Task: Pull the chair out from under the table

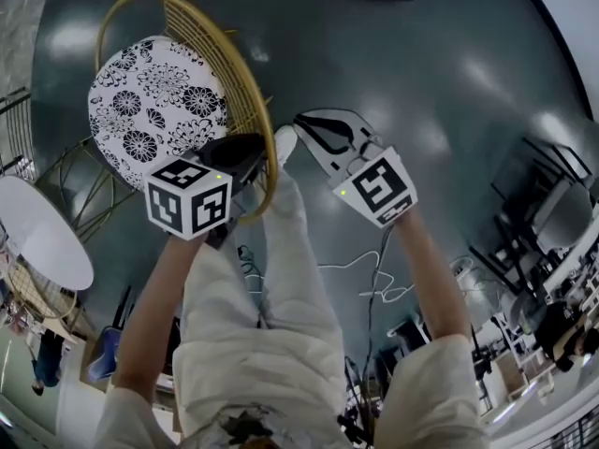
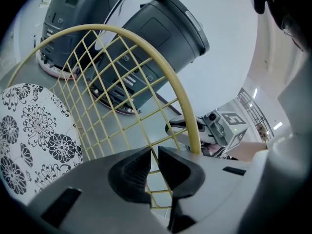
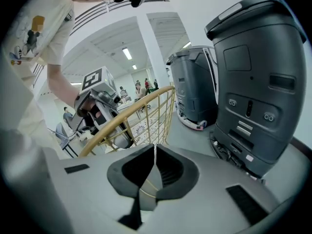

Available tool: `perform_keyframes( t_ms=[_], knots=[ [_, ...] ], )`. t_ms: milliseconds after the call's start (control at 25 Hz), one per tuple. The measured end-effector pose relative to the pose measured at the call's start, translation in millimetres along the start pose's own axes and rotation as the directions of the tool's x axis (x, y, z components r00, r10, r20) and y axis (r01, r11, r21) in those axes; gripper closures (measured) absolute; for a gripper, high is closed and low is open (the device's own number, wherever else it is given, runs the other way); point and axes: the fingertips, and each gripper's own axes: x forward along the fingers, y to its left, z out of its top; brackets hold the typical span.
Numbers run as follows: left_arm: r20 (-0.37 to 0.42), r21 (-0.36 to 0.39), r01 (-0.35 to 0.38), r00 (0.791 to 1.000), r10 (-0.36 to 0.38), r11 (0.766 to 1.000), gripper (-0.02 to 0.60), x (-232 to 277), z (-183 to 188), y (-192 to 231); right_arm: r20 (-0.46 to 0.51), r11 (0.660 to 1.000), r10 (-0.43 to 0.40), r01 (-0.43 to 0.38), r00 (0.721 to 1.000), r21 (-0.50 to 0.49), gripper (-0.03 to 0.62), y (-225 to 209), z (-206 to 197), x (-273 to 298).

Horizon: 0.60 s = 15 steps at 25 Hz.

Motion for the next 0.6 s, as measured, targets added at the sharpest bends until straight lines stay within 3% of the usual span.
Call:
perform_keyframes(
  t_ms=[320, 600],
  knots=[
    [0.058, 0.101, -0.138, 0.989, 0.133, 0.985, 0.54, -37, 11, 4, 0.067, 0.998, -0.068, 0.066, 0.995, 0.019, 0.585, 29, 38, -17],
    [0.144, 0.11, -0.165, 0.978, 0.149, 0.98, 0.541, -108, 17, -13, 0.126, 0.986, -0.164, 0.158, 0.978, 0.056, 0.585, 79, 96, -22]
  ],
)
